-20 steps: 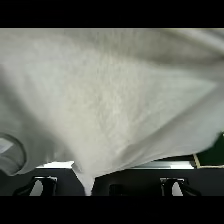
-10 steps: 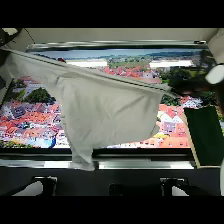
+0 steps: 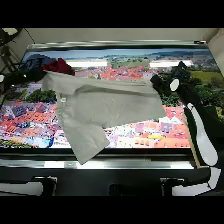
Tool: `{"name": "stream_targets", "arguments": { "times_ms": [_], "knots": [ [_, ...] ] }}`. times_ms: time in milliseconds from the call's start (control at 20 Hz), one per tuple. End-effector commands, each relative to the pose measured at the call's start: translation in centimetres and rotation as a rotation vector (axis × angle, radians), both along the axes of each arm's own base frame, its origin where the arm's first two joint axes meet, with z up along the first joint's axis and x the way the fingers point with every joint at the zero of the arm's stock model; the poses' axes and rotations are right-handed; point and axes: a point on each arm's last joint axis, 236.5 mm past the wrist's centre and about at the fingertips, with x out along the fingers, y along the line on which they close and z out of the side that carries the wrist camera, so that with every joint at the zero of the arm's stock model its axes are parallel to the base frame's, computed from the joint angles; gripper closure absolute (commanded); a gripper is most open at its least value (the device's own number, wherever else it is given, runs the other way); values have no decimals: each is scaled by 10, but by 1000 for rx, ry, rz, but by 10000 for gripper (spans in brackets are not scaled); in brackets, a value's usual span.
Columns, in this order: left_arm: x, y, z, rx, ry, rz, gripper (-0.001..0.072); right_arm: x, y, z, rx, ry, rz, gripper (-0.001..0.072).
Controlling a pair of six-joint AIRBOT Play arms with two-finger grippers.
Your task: Fold the shirts.
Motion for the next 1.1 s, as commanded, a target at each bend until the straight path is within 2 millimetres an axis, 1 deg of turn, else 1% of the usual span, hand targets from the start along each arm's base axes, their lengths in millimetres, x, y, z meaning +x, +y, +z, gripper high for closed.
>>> {"name": "stream_targets", "arguments": {
  "times_ms": [0, 50, 100, 150, 200, 250, 300, 350, 400, 450, 500, 550, 600, 650, 750, 850, 900, 950, 1050],
  "knots": [
    [-16, -30, -30, -54, 120, -101, 622, -10, 1, -19, 22, 76, 0, 599],
    [-22, -30, -24, -68, 136, -118, 436, -14, -8, -5, 13, 79, 6, 418],
    [-29, -26, -17, -94, 162, -118, 263, -20, -22, 10, -7, 85, 19, 266],
    [-40, -17, -11, -132, 213, -104, 168, -30, -42, 30, -48, 91, 47, 214],
    [-55, -7, -11, -161, 286, -86, 166, -43, -67, 46, -85, 113, 71, 178],
    [-78, 3, -23, -164, 395, -73, 168, -60, -89, 54, -104, 154, 88, 136],
    [-107, 12, -42, -131, 525, -81, 200, -83, -109, 53, -98, 219, 103, 137],
    [-145, 19, -68, -72, 670, -106, 282, -107, -124, 45, -78, 304, 112, 138],
    [-178, 22, -91, -34, 785, -116, 301, -133, -132, 37, -46, 400, 125, 140],
    [-208, 20, -112, -25, 860, -115, 301, -154, -138, 30, -22, 471, 144, 142],
    [-227, 13, -129, -43, 881, -102, 301, -168, -139, 24, -4, 518, 161, 144],
    [-243, 2, -144, -73, 880, -96, 302, -179, -137, 19, 8, 556, 188, 143],
    [-254, -10, -154, -104, 868, -98, 302, -185, -134, 16, 15, 580, 207, 142],
    [-261, -23, -160, -145, 852, -108, 303, -186, -129, 14, 32, 580, 218, 139],
    [-267, -43, -169, -239, 846, -105, 327, -182, -123, 13, 58, 560, 218, 139],
    [-268, -47, -182, -232, 840, -85, 327, -178, -124, 9, 58, 546, 207, 132],
    [-265, -48, -187, -219, 828, -81, 327, -180, -123, 4, 62, 552, 205, 49],
    [-264, -51, -190, -211, 829, -86, 327, -184, -121, -2, 73, 572, 207, 21],
    [-263, -59, -197, -199, 837, -105, 328, -192, -117, -20, 96, 609, 223, 24]
  ]
}}
